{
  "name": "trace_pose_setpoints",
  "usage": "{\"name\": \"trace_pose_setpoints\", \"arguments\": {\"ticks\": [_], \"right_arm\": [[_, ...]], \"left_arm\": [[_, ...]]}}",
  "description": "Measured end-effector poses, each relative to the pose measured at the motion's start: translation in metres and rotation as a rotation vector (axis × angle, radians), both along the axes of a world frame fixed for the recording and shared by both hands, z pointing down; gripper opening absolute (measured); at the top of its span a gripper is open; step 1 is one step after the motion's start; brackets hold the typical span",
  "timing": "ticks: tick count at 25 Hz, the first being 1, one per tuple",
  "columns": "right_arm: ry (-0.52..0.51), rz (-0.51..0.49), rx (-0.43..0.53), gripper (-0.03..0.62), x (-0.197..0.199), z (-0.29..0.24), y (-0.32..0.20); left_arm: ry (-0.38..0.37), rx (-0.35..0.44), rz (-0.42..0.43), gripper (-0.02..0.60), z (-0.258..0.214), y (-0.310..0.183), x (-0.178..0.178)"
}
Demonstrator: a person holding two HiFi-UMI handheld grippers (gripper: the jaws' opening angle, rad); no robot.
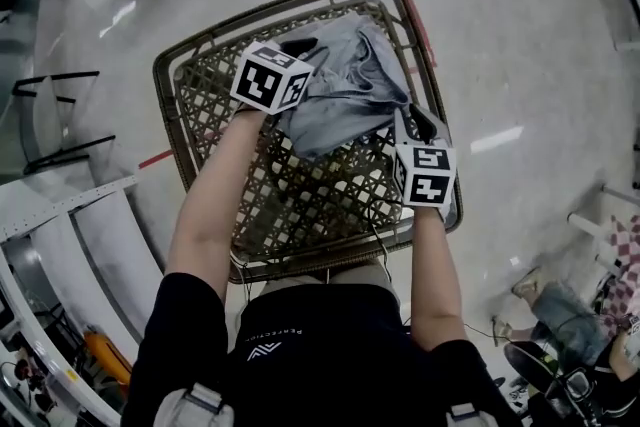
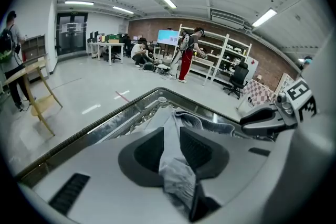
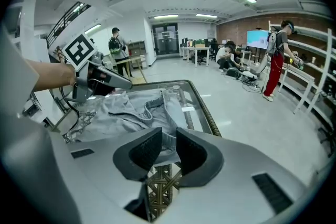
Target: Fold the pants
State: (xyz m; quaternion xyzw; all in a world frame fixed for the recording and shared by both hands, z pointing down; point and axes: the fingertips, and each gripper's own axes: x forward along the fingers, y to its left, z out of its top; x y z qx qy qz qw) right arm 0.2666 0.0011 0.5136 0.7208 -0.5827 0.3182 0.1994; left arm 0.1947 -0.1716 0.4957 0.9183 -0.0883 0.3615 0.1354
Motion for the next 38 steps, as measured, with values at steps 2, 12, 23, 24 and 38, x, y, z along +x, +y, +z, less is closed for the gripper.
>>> {"name": "trace_pose_setpoints", "arguments": {"ticks": [2,12,23,24,38], "right_arm": [[-0.006,-0.03,0.016,0.083,-0.011,-0.004,-0.006],[-0.024,-0.244,0.065,0.084,-0.069,-0.016,-0.038],[-0.028,-0.327,0.049,0.083,-0.086,-0.008,-0.063],[-0.031,-0.323,0.051,0.083,-0.084,-0.008,-0.064],[-0.047,-0.281,0.043,0.083,-0.063,-0.001,-0.058]], "left_arm": [[-0.006,-0.015,-0.003,0.1,0.0,0.002,-0.011],[-0.032,-0.064,-0.003,0.1,0.012,0.026,-0.064],[-0.081,-0.149,0.052,0.19,0.041,0.049,-0.069],[-0.098,-0.144,0.073,0.196,0.044,0.052,-0.068],[-0.043,-0.06,0.076,0.034,0.026,0.04,-0.046]]}}
